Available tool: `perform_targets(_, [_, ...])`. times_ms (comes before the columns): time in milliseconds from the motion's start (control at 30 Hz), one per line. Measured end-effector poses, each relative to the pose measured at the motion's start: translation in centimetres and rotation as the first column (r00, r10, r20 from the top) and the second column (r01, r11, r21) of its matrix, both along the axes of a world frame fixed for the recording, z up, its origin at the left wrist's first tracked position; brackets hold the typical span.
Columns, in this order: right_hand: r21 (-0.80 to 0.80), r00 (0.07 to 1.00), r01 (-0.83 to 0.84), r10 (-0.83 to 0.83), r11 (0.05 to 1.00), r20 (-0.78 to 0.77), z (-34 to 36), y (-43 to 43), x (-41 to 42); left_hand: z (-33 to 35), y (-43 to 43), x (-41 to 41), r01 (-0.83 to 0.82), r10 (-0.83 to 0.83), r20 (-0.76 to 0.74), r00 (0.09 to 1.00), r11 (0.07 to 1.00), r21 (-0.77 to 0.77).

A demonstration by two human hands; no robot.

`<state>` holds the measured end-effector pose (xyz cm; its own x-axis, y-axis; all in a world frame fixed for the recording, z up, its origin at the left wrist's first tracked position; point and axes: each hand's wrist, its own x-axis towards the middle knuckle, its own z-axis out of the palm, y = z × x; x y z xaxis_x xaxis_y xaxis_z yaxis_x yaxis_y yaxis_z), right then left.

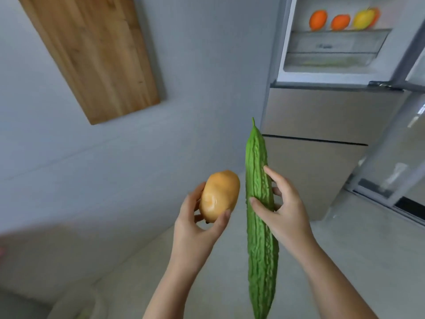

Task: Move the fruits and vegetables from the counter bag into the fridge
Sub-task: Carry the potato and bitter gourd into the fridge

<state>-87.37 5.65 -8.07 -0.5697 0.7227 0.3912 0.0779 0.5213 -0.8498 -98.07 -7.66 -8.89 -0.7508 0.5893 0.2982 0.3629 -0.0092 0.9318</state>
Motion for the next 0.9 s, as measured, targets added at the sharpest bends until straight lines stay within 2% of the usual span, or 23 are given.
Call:
perform_targets(133, [0.030,0.999,0.036,-0.035,0.999,-0.039,0.9,3.1,-4.4,0.6,4.1,-4.8,0.025,-0.024,-0.008,1.000,0.999,0.034])
perform_targets(267, [0.004,0.989,0.134,-0.134,0.991,-0.059,0.6,6.8,-4.8,0.4,9.3,-7.0,0.089,-0.091,0.048,0.995,0.995,0.047])
perform_targets(433, [-0.008,0.957,0.287,-0.288,0.958,-0.032,0.6,13.7,-3.0,0.3,17.2,-7.0,0.231,-0.232,0.039,0.972,0.972,0.032])
perform_targets(633, [0.035,0.920,0.391,-0.390,0.920,-0.042,0.9,25.2,-0.5,0.9,29.6,-5.6,0.339,-0.339,-0.011,0.941,0.941,0.015])
perform_targets(900, [0.140,0.902,0.432,-0.423,0.891,-0.089,4.2,39.4,1.5,4.1,45.2,-3.8,0.431,-0.425,-0.094,0.900,0.901,0.050])
